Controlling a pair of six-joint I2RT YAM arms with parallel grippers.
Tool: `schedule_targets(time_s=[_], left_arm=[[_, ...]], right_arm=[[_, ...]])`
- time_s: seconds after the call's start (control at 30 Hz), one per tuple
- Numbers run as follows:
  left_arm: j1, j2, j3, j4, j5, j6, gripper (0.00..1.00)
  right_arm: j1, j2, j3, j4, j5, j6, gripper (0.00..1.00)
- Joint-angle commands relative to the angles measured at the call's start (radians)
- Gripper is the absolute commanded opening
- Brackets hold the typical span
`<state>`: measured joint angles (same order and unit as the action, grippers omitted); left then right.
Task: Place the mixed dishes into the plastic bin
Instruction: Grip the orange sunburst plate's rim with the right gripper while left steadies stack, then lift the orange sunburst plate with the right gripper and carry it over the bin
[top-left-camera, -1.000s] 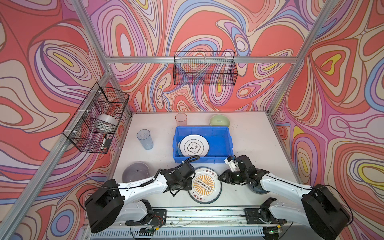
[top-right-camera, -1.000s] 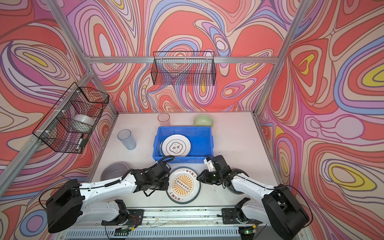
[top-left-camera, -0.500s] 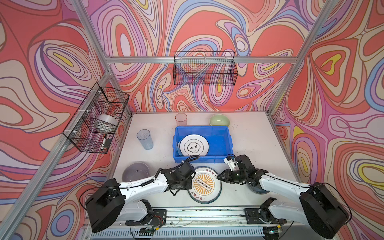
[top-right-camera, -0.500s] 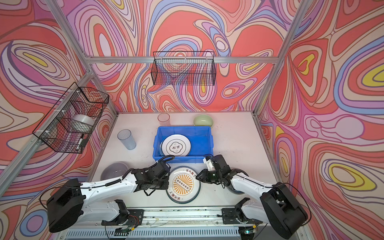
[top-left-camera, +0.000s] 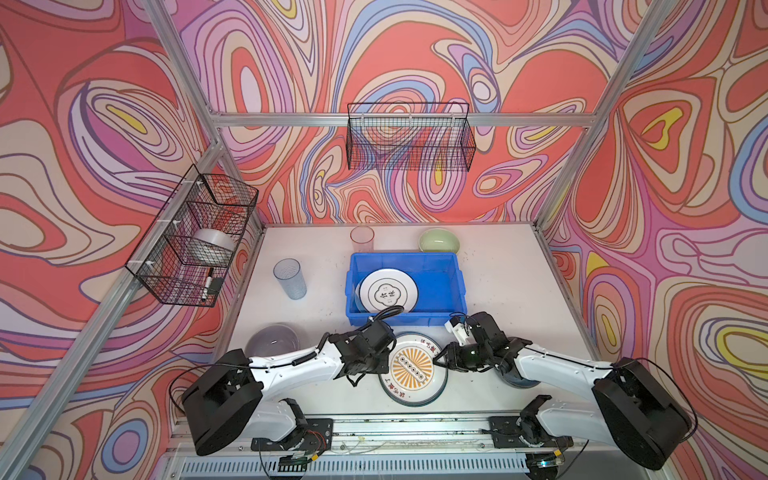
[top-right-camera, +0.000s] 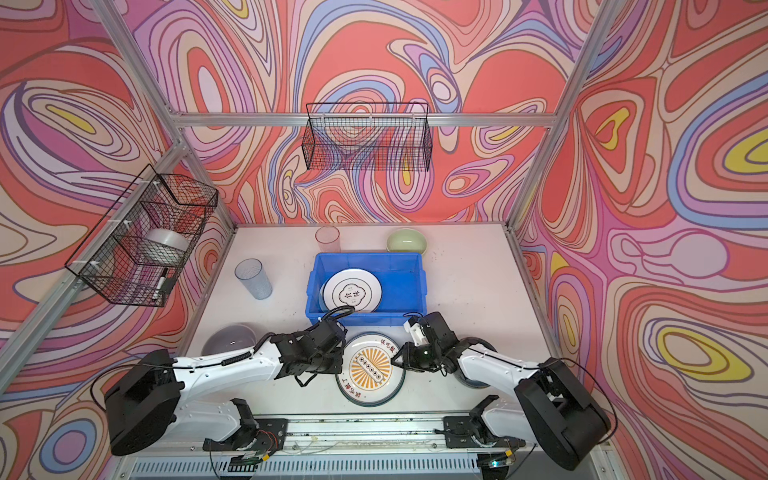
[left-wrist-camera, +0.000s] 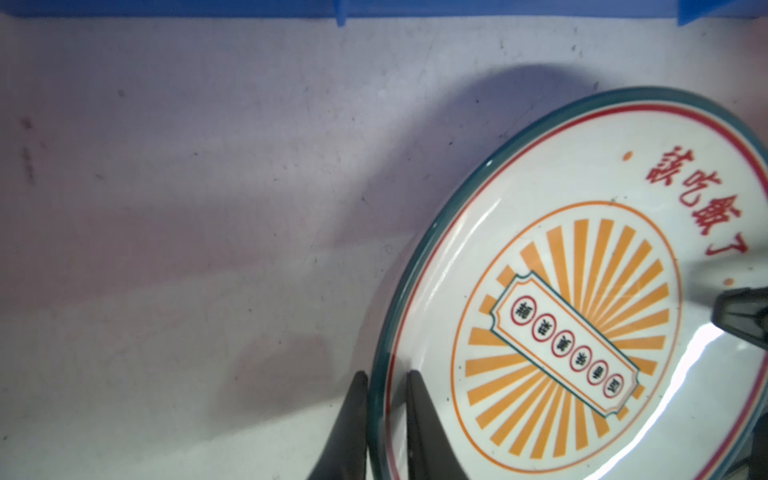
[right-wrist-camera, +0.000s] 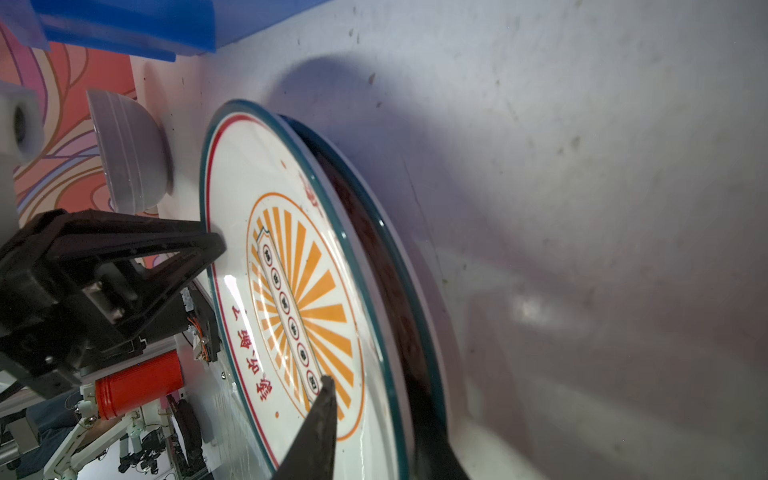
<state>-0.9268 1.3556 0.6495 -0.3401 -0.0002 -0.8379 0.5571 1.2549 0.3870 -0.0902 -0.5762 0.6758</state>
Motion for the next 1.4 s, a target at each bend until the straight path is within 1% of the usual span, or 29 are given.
schedule_targets(time_s=[0.0, 0.1, 0.33, 0.4, 0.43, 0.5, 0.77, 0.9, 1.07, 1.2, 1.37], left_arm=[[-0.016, 0.047, -0.014, 0.033, 0.067, 0.02, 0.18], [-0.015, 0.037, -0.015, 0.026, 0.059, 0.017, 0.18], [-0.015, -0.015, 0.0, -0.053, 0.02, 0.025, 0.24], [-0.015, -0.05, 0.002, -0.078, 0.007, 0.026, 0.27], [-0.015, -0.07, 0.006, -0.092, 0.002, 0.032, 0.32], [-0.016, -0.105, 0.021, -0.136, -0.013, 0.047, 0.37], [0.001, -0.229, 0.086, -0.318, -0.082, 0.095, 0.43], [0.057, -0.292, 0.091, -0.373, -0.079, 0.116, 0.45], [0.192, -0.371, 0.096, -0.41, -0.028, 0.18, 0.47], [0.279, -0.392, 0.134, -0.439, -0.011, 0.244, 0.5], [0.389, -0.367, 0.181, -0.439, 0.018, 0.311, 0.51]], right_arm=[[0.021, -0.008, 0.012, 0.004, -0.03, -0.002, 0.26], [0.021, -0.032, 0.021, -0.03, -0.004, -0.003, 0.22], [0.02, -0.075, 0.062, -0.114, 0.04, -0.017, 0.09], [0.021, -0.087, 0.076, -0.133, 0.044, -0.024, 0.07], [0.02, -0.092, 0.085, -0.149, 0.043, -0.033, 0.06], [0.02, -0.098, 0.11, -0.186, 0.053, -0.049, 0.05], [0.021, -0.121, 0.194, -0.285, 0.094, -0.084, 0.03], [0.02, -0.165, 0.247, -0.358, 0.121, -0.107, 0.02], [0.02, -0.199, 0.34, -0.442, 0.165, -0.142, 0.02], [0.017, -0.173, 0.448, -0.489, 0.206, -0.167, 0.0], [-0.003, -0.105, 0.566, -0.498, 0.235, -0.199, 0.0]])
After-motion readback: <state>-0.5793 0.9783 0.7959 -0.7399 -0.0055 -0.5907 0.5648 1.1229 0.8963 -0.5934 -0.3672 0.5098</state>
